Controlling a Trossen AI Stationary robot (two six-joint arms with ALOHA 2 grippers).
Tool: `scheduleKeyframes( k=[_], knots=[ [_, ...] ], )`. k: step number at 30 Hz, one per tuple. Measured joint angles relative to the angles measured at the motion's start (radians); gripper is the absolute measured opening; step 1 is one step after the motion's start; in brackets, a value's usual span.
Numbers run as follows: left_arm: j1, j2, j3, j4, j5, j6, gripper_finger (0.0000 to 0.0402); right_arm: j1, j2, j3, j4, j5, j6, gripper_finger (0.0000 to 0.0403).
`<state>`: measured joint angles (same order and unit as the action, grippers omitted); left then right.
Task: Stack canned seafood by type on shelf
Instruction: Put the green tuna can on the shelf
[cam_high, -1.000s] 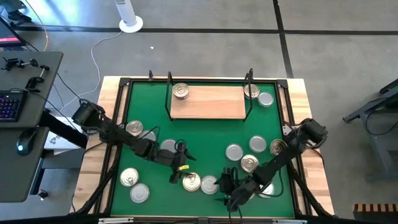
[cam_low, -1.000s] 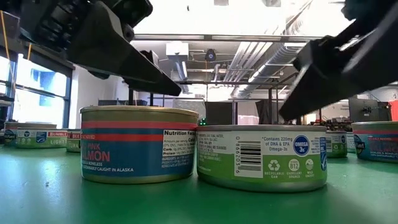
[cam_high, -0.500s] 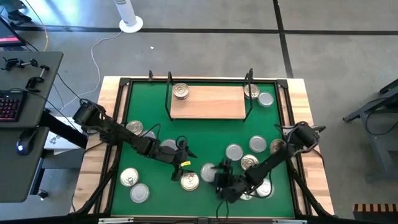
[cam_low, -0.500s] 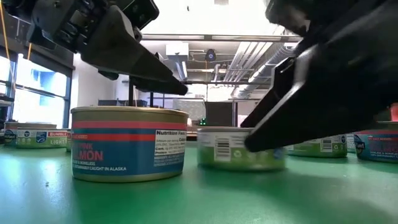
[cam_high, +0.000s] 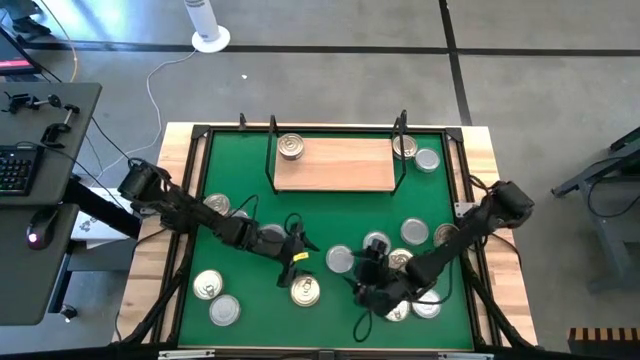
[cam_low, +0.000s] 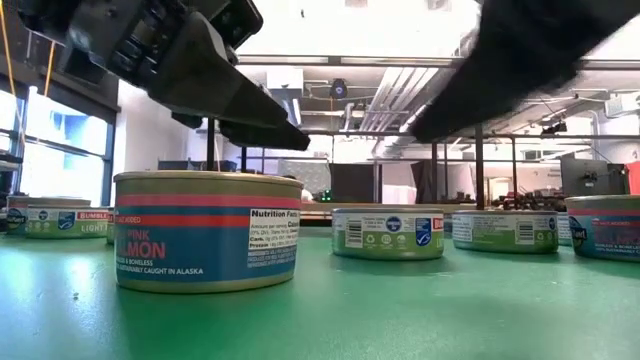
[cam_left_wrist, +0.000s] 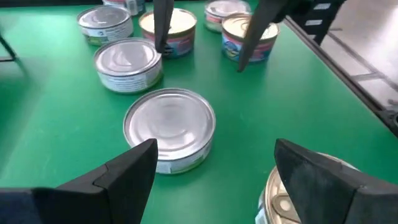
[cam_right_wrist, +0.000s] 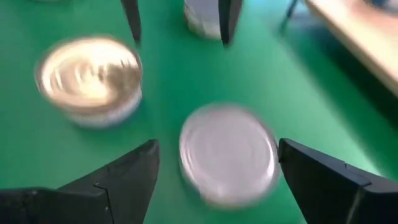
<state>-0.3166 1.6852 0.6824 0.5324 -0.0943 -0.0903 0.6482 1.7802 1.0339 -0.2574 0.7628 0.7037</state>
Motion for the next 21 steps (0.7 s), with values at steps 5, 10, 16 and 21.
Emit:
scheduleKeyframes(
  k=[5, 10, 16, 21],
  knots=[
    [0.077, 0.064, 0.000, 0.045, 0.099, -0.004, 0.0310, -0.001, 0.028, -0.048, 0.026, -0.102, 0.084, 0.0320],
    [0.135, 0.125, 0.000, 0.066, 0.160, -0.010, 0.0310, -0.052, 0.060, -0.068, 0.056, -0.132, 0.078, 0.0320],
    [0.147, 0.200, 0.038, 0.065, 0.194, 0.005, 0.0310, -0.128, 0.090, -0.068, 0.105, -0.233, -0.030, 0.0320],
    [0.147, 0.251, 0.069, 0.065, 0.198, 0.015, 0.0310, -0.172, 0.102, -0.068, 0.180, -0.274, -0.152, 0.0320]
  ],
)
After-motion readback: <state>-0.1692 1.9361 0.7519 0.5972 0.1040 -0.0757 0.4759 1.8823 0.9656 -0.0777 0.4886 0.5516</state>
